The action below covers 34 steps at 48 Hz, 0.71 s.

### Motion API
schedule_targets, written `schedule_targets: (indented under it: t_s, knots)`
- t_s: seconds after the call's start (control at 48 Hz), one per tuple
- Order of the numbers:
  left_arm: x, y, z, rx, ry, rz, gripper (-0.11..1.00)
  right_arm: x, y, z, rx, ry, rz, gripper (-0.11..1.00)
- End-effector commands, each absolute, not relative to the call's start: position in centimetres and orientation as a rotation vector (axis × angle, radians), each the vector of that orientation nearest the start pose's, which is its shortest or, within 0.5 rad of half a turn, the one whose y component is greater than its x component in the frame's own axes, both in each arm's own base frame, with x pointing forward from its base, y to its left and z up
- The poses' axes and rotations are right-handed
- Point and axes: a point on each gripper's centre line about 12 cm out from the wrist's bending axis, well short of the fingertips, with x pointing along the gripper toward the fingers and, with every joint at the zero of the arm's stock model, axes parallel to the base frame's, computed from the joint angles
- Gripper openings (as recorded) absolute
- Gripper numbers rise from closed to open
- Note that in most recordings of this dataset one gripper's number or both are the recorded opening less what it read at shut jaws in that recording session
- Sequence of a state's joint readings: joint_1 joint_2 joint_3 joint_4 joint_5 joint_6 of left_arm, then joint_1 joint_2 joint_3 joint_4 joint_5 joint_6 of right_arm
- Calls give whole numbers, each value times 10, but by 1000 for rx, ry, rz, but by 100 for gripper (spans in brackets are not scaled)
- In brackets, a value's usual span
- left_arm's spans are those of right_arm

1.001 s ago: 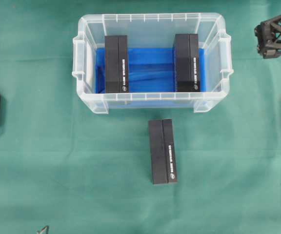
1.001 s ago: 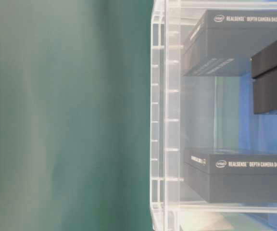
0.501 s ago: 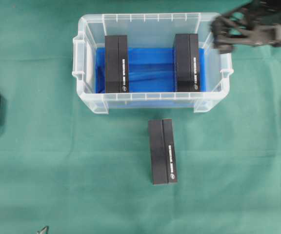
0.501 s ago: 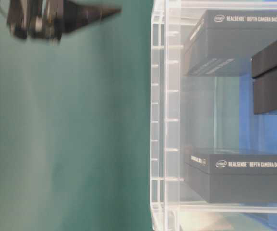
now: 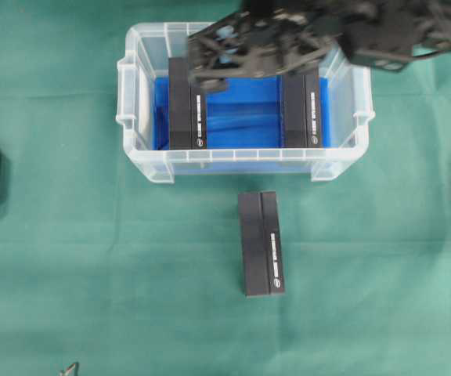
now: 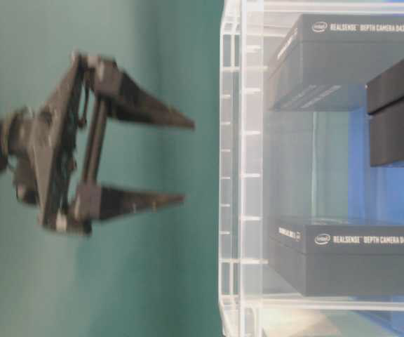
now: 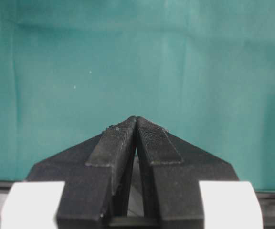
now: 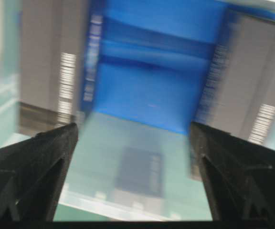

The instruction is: Take the box out of the case with the right arm.

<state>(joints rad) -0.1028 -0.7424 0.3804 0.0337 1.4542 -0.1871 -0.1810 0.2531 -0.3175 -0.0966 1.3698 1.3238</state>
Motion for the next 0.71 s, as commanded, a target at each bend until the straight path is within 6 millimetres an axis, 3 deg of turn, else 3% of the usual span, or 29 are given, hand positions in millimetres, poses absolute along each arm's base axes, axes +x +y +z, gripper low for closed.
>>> schedule_targets:
  t_s: [0.0, 0.355, 0.688]
  knots:
    - [174, -13, 396, -92, 1068, 41, 0, 465, -92, 331, 1168, 900, -992, 92]
    - [170, -13, 396, -93, 1083, 44, 0, 499, -88, 324, 1178, 900, -928, 92]
    - [169, -13, 395, -92, 1092, 42, 0, 501, -87, 324, 1180, 891, -920, 92]
